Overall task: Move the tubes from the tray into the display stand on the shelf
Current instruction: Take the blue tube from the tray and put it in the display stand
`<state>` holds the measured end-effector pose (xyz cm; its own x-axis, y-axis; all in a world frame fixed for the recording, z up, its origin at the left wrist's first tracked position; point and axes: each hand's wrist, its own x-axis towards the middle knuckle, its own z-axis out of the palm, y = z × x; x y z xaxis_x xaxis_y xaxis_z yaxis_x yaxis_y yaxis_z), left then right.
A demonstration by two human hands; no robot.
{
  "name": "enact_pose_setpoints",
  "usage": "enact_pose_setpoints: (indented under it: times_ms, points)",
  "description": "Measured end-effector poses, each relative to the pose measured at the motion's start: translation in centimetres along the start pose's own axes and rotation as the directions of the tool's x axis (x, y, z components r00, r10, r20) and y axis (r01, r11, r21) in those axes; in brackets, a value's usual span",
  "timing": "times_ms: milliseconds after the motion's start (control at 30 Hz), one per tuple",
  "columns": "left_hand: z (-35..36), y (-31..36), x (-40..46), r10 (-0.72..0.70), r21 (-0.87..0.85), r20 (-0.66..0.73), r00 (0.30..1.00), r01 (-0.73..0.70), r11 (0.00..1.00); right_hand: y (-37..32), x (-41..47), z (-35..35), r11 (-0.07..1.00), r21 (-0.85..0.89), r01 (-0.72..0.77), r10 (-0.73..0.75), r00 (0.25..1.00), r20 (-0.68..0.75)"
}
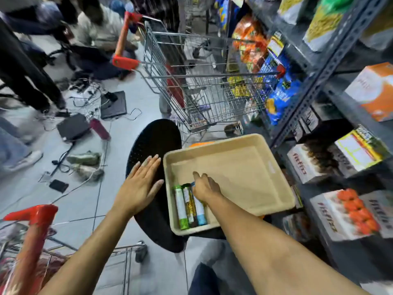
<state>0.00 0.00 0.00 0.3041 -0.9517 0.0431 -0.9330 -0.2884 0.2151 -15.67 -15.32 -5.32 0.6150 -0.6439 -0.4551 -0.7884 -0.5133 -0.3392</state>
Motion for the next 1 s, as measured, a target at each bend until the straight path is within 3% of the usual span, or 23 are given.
enact_pose_setpoints:
  times_ms: [167,367,567,733,833,1000]
  points:
    - [0.1,0.6,0.1,-0.023,0.011,-0.037,0.999,0.023,1.000,-0.4,1.7,1.3,0.997,-0.075,-0.011,0.018,0.994,0.104]
    - [0.6,0.2,0.1,-0.031,0.089,-0.026,0.999,0.034,0.996,-1.8,2.8,0.0,0.994,-0.090,-0.066,0.061,0.997,-0.056]
    - [0.6,0.0,0.2,-0.047,0.088,0.007,0.999,0.046,0.995,-2.7,2.7,-3.8,0.996,-0.058,-0.071,0.073,0.997,0.040]
    - [-1.8,2.1,2.9,-0.148,-0.080,-0.050,0.988,0.144,0.986,-2.5,-0.2,-12.2,0.993,-0.118,0.026,-0.020,0.998,0.054]
    - [-5.9,5.3,8.2,-0.083,-0.114,-0.151,0.985,0.066,0.991,-2.6,-3.2,-20.3,0.986,-0.144,0.084,-0.080,0.996,0.034]
    - [-14.8,13.1,17.3,0.115,-0.137,-0.305,0.946,-0.163,0.977,-2.1,-11.0,-33.8,0.965,-0.217,0.146,-0.185,0.968,-0.170]
